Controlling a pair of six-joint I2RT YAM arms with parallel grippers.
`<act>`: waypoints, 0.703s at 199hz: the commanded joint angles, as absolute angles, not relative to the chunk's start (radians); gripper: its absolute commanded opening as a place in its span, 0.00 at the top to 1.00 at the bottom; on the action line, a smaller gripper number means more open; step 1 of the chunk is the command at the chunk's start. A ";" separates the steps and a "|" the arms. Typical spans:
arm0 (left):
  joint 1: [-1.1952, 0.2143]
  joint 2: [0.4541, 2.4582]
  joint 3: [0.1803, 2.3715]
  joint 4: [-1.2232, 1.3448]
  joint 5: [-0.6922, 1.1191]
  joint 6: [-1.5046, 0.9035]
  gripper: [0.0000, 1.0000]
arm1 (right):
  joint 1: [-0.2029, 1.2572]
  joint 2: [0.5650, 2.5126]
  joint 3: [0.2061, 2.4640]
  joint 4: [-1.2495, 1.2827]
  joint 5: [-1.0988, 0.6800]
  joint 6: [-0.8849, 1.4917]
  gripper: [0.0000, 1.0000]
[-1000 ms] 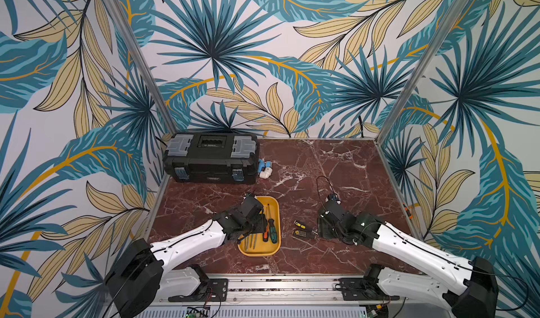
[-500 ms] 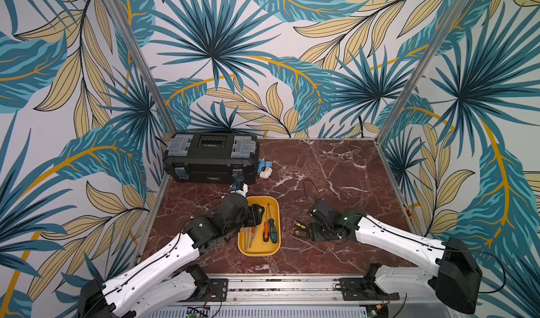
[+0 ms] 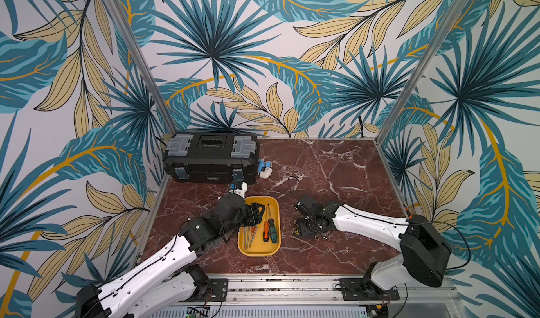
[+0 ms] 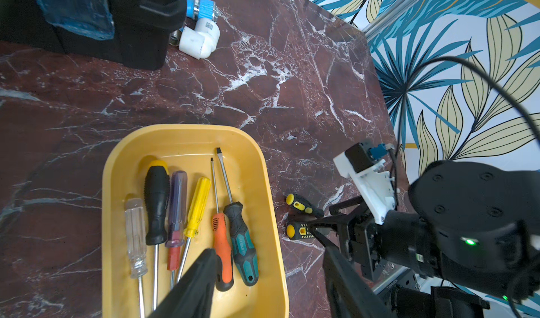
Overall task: Put the screwdriver on the desktop into the storage box
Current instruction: Pick up the screwdriver from the center of the board.
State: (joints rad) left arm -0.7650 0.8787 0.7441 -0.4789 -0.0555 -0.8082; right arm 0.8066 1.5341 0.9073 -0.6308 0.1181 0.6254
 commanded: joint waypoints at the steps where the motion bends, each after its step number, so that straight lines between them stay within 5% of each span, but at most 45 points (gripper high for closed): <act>1: -0.765 0.872 0.738 -0.446 -0.034 -0.804 0.38 | 0.776 1.577 0.932 -0.630 0.119 0.600 0.33; 87: -0.767 0.879 0.732 -0.416 -0.022 -0.799 0.38 | 0.657 1.595 0.896 -0.612 0.087 0.558 0.35; 140: -0.766 0.882 0.729 -0.397 -0.005 -0.804 0.38 | 0.645 1.598 0.833 -0.542 0.035 0.591 0.47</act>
State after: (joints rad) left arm -0.7650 0.8829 0.7433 -0.4259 -0.0181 -0.8082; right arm 0.6502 1.5944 0.8639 -0.5686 0.0498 0.5747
